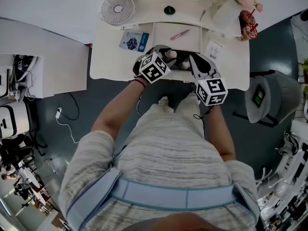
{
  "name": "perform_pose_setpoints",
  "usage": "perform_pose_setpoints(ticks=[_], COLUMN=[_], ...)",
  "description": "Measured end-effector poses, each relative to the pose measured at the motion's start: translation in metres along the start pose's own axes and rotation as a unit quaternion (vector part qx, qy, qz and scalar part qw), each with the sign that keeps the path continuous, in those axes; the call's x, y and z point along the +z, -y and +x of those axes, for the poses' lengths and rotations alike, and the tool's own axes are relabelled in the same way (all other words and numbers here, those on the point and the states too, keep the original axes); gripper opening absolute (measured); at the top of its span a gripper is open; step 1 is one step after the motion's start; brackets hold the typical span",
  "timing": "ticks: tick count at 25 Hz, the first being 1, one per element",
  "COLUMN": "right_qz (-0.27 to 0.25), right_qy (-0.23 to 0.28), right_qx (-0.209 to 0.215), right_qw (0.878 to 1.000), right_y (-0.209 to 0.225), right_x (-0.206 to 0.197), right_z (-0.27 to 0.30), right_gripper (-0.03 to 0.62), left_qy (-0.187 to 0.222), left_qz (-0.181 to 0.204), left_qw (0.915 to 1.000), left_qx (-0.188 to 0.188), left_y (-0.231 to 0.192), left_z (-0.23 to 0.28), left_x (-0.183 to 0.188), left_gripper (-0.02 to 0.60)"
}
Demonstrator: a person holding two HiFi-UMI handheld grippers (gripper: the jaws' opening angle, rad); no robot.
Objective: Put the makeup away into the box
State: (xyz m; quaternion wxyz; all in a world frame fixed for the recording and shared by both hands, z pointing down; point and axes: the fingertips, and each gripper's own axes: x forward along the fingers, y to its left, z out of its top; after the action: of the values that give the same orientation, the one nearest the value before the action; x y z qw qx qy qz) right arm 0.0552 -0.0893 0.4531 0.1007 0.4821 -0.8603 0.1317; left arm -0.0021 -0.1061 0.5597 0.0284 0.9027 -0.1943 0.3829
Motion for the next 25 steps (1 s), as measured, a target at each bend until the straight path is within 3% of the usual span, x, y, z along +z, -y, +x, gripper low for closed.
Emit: perform_pose_setpoints(ticks=[9, 25], right_qz=[-0.003, -0.017], right_qy=[-0.001, -0.001], right_qx=[0.007, 0.012], right_qw=[1.0, 1.0], right_y=[-0.001, -0.006], right_x=[0.001, 0.007], right_z=[0.001, 0.003], right_gripper=[0.014, 0.014], left_qy=[0.015, 0.077], left_qz=[-0.017, -0.05], left_qw=[0.9997, 0.9955], left_qx=[-0.003, 0.022], left_y=[0.0, -0.012], left_z=[-0.002, -0.03], left_x=[0.005, 0.023], left_gripper=[0.261, 0.261])
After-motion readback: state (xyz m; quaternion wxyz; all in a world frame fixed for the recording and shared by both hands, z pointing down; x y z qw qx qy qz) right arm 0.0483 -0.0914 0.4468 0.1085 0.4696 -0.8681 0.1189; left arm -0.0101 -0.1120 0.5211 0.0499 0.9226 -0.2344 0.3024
